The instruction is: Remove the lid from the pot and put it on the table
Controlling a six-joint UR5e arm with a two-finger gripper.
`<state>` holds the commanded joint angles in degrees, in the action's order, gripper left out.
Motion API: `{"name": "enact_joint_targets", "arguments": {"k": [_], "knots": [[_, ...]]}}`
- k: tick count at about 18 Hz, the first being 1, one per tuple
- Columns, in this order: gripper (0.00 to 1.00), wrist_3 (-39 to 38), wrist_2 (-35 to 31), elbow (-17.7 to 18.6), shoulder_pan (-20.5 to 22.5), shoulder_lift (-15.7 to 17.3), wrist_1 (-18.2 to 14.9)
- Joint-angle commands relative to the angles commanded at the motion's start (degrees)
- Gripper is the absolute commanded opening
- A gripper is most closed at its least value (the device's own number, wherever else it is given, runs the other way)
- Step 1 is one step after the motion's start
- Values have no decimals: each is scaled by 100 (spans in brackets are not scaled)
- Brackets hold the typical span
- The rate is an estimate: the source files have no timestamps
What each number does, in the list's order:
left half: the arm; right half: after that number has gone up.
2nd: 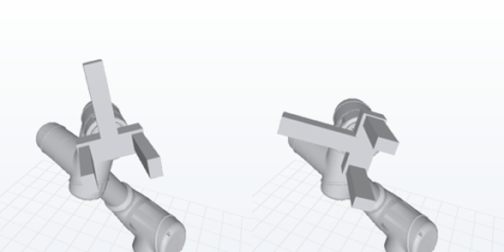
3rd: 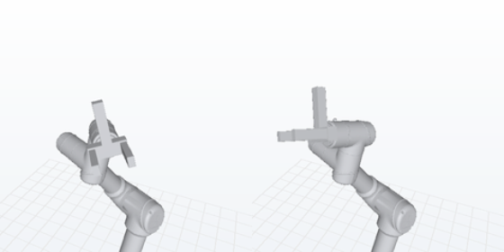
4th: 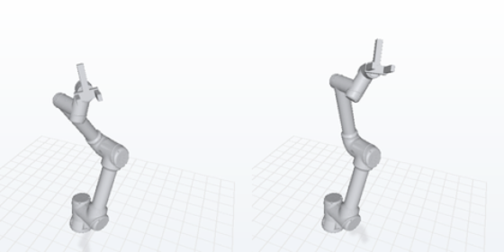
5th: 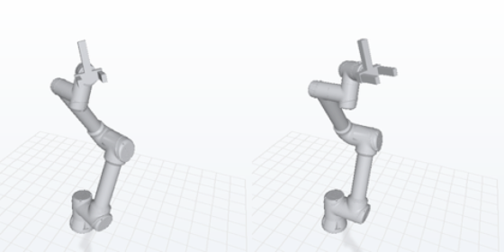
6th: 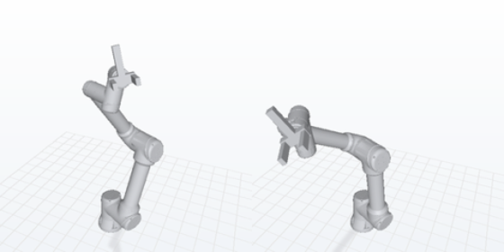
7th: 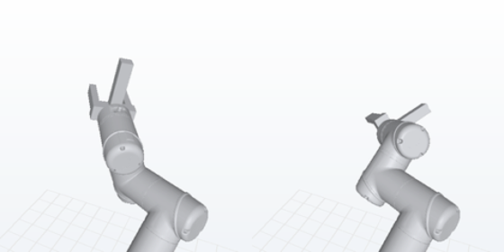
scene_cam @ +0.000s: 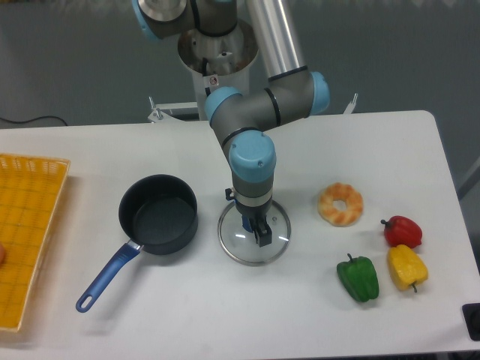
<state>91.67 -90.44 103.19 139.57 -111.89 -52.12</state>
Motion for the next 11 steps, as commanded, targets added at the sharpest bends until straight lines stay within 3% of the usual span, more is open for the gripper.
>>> {"name": "enact_joint_targets", "arguments": {"k": [11], "knots": [[100,-9,-88,-132,220,352,-220]]}}
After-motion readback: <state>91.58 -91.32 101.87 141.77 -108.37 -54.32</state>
